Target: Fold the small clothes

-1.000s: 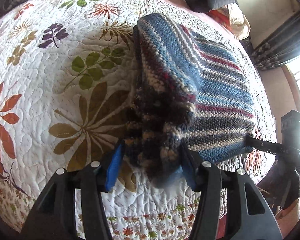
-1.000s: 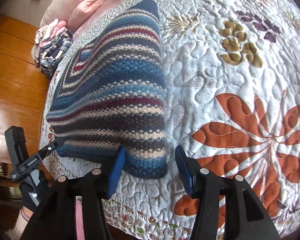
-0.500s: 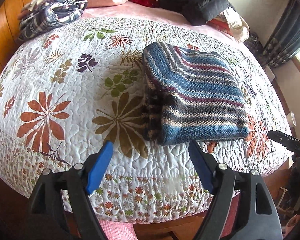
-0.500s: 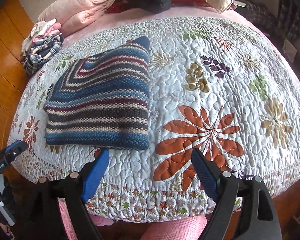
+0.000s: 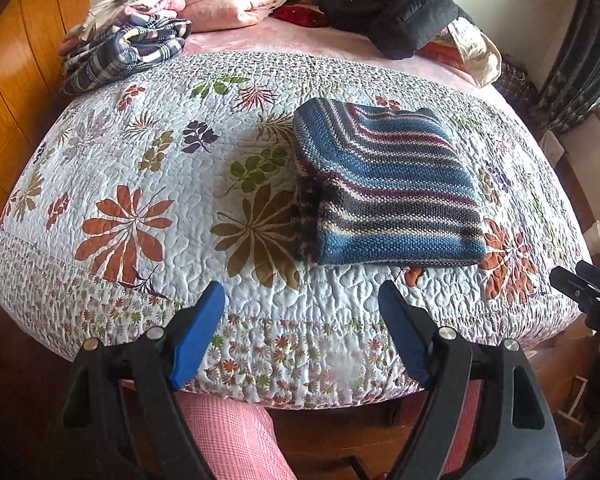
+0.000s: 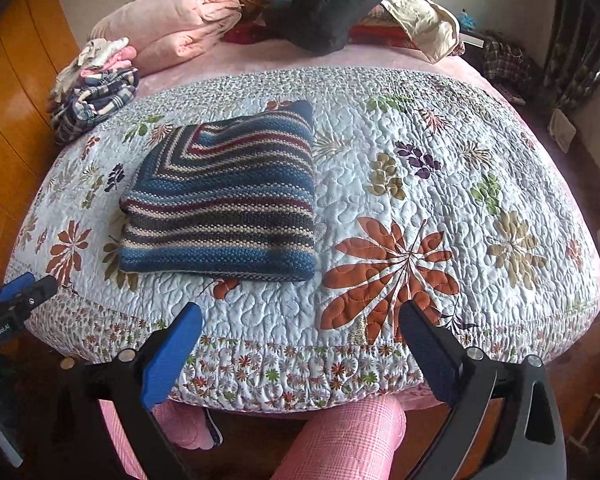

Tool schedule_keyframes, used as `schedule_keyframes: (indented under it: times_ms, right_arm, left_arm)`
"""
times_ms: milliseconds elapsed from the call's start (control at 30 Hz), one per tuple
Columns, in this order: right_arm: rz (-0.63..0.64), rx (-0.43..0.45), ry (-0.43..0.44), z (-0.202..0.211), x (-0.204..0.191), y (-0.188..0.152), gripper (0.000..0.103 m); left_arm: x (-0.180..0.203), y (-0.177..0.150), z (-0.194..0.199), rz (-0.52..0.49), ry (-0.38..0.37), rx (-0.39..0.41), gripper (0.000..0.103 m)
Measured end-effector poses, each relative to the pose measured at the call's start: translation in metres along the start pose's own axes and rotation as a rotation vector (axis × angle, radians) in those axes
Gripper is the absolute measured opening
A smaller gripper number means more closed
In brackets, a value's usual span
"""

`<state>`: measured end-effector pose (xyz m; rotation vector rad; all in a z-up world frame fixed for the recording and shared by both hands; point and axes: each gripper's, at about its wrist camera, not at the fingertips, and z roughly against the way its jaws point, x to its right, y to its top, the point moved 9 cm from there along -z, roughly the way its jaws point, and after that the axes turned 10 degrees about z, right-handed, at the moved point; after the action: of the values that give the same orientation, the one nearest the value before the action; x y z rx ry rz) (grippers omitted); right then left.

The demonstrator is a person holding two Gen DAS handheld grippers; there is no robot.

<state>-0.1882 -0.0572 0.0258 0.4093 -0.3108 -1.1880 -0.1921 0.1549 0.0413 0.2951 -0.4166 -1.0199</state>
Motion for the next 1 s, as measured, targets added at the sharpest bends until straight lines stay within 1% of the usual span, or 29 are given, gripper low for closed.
schedule_keyframes:
  times_ms: [100,200,267,367,433,533,600,900,1000]
  right_arm:
    - [0.009,0.001,-0.015,0.005,-0.003,-0.003,0.099]
    - [0.008,0.000,-0.012,0.011,-0.008,-0.007,0.099]
    - [0.011,-0.001,-0.013,0.015,-0.012,-0.010,0.099]
    - [0.023,-0.005,-0.029,0.021,-0.018,-0.013,0.099]
    - [0.031,0.004,-0.031,0.025,-0.020,-0.014,0.099]
    - [0.038,0.001,-0.065,0.030,-0.021,-0.014,0.099]
    - [0.038,-0.001,-0.079,0.032,-0.020,-0.014,0.099]
    - [0.015,0.016,-0.031,0.038,-0.024,-0.008,0.099]
    - [0.014,0.019,-0.038,0.041,-0.024,-0.007,0.099]
  left_arm:
    - [-0.001,-0.004,0.007,-0.010,0.028,0.010,0.080]
    - [0.001,-0.008,0.016,-0.018,0.033,0.020,0.082]
    - [0.002,-0.012,0.021,-0.025,0.043,0.028,0.085]
    - [0.004,-0.014,0.031,-0.048,0.066,0.052,0.086]
    - [0.005,-0.016,0.036,-0.051,0.067,0.060,0.087]
    - [0.007,-0.018,0.042,-0.045,0.063,0.067,0.088]
    - [0.007,-0.020,0.045,-0.048,0.074,0.076,0.089]
    - [0.007,-0.021,0.048,-0.067,0.108,0.092,0.089]
    - [0.010,-0.021,0.048,-0.068,0.108,0.090,0.089]
